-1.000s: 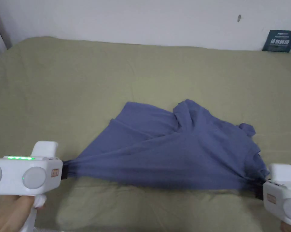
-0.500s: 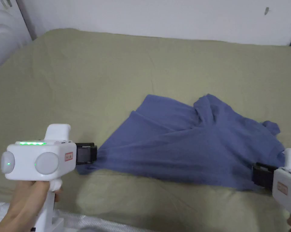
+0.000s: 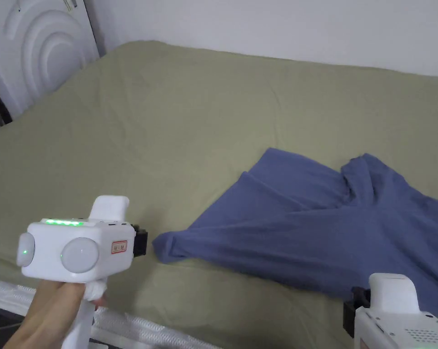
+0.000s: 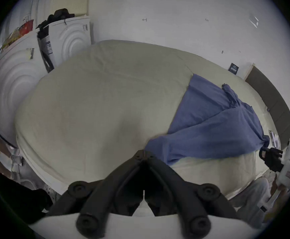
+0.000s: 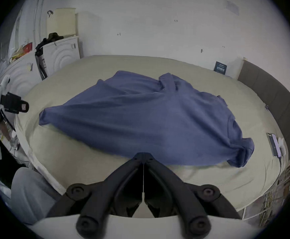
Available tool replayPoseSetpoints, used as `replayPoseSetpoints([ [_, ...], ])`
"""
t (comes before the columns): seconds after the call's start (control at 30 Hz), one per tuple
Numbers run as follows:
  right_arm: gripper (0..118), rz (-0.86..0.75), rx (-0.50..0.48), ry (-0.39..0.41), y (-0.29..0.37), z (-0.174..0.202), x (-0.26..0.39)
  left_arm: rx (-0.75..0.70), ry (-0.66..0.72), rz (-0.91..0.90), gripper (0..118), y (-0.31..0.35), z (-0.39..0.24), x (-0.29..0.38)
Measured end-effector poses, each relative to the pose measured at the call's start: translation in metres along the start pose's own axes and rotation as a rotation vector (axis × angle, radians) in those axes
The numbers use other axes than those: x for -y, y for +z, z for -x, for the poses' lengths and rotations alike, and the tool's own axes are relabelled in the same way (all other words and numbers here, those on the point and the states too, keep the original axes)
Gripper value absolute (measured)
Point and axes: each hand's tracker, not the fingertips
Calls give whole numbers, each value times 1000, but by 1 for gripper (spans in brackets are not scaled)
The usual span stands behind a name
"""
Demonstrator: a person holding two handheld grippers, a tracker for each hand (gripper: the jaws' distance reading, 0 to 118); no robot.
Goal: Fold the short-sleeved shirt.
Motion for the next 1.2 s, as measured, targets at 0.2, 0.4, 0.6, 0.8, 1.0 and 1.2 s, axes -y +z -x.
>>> replayPoseSetpoints([
  [0.2,1,5,-10,15,2,1,-3,40,-50,102,101,-39,-13,-19],
  [0.4,1,3,-13,19,6,-4,-5,-20,-75,183,117,-85,-8,-21],
  [0.6,1,20,3,-13,-2,-18,-10,67,-143,180,2,-65,-22,-12],
  [0.8,1,7,12,-24,-16,-37,-35,27,-128,148,2,-61,-27,-13],
  [1.0,1,22,29,-4,-65,-98,-98,25,-127,118,2,-55,-28,-10],
  [1.2,1,116,101,81,-148,-169,-178,13,-129,99,2,-59,-32,-5],
])
